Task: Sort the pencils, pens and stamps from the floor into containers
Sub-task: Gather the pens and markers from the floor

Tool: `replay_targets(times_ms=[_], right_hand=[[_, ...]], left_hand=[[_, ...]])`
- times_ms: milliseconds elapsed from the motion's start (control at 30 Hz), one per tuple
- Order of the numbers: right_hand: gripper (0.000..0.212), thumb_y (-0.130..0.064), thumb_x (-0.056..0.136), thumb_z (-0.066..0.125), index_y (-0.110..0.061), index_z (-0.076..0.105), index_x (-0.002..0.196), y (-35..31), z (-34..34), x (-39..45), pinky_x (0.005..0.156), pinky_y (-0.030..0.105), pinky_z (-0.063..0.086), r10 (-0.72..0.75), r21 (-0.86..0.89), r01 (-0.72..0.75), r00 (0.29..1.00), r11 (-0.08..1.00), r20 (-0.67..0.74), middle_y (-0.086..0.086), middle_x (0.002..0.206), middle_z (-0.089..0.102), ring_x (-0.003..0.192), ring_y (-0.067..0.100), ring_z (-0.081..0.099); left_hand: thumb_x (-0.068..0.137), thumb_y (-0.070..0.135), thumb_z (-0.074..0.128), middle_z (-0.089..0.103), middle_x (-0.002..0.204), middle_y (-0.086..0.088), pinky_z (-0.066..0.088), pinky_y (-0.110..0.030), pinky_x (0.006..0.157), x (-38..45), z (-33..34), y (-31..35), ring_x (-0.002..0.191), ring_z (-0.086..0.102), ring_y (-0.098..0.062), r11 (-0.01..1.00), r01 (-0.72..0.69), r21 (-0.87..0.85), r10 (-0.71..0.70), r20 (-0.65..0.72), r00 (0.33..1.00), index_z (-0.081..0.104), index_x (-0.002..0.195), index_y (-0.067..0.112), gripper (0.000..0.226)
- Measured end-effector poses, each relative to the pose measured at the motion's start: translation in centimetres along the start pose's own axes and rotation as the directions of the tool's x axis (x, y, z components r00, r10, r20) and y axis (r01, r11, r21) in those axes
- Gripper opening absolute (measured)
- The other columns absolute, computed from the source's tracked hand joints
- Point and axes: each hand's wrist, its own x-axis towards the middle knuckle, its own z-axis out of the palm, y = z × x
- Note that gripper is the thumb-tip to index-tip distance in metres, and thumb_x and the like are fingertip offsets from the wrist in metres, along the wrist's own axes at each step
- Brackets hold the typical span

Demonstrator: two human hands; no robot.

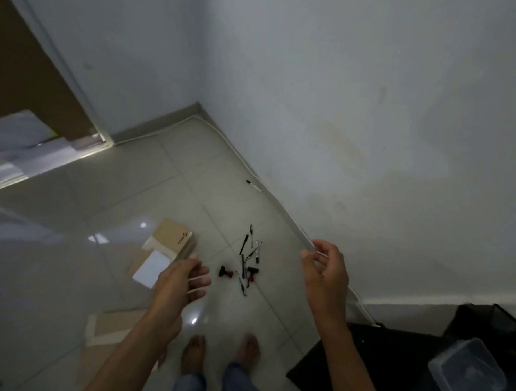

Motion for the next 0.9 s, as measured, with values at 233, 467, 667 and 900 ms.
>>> replay_targets(times_ms=[233, 467, 667, 900], right_hand=[[0.022, -0.023, 0.096, 0.069, -0.026, 0.065, 0.118, 11.3, 8.9, 6.2, 0.083, 0.026, 0.056, 0.061, -0.02, -0.059, 0.993, 0.998, 0.105, -0.015, 0.112, 0.064, 0.1, -0.005, 0.063], [0.012, -0.027, 0.101, 0.065, -0.029, 0.071, 0.111, 30.1, 18.6, 9.8, 0.088, 0.033, 0.059, 0.141, 0.021, -0.158, 0.93, 0.987, 0.34, -0.006, 0.103, 0.075, 0.098, 0.01, 0.072], [0.011, -0.023, 0.1, 0.066, -0.027, 0.072, 0.109, 47.4, 25.8, 14.6, 0.085, 0.042, 0.063, 0.105, -0.122, -0.045, 0.836, 0.991, 0.539, 0.0, 0.096, 0.077, 0.089, 0.015, 0.075], [0.014, -0.019, 0.102, 0.063, -0.016, 0.072, 0.111, 58.1, 31.7, 22.4, 0.078, 0.04, 0.059, 0.099, -0.172, 0.013, 0.771, 0.985, 0.629, 0.014, 0.1, 0.077, 0.082, 0.022, 0.074]], left_hand=[[0.103, 0.039, 0.059, 0.075, 0.105, -0.022, 0.058, -0.043, 0.078, 10.6, -1.3, -5.8, 0.089, 0.072, -0.034, 1.0, 0.004, 0.022, -0.002, -0.073, 0.997, 0.069, 0.115, 0.003, 0.039], [0.104, 0.034, 0.058, 0.076, 0.11, -0.018, 0.058, -0.04, 0.078, 27.9, -0.2, -16.3, 0.098, 0.072, -0.032, 0.99, 0.102, 0.099, -0.097, -0.052, 0.994, 0.069, 0.114, 0.006, 0.032], [0.103, 0.039, 0.06, 0.075, 0.114, -0.016, 0.059, -0.043, 0.088, 44.6, 4.1, -25.7, 0.104, 0.073, -0.032, 0.967, 0.124, 0.221, -0.148, 0.092, 0.985, 0.067, 0.117, 0.004, 0.038], [0.102, 0.04, 0.059, 0.075, 0.113, -0.015, 0.06, -0.038, 0.077, 55.8, 8.6, -28.5, 0.091, 0.074, -0.026, 0.956, -0.019, 0.291, -0.065, 0.275, 0.959, 0.065, 0.113, 0.006, 0.036]])
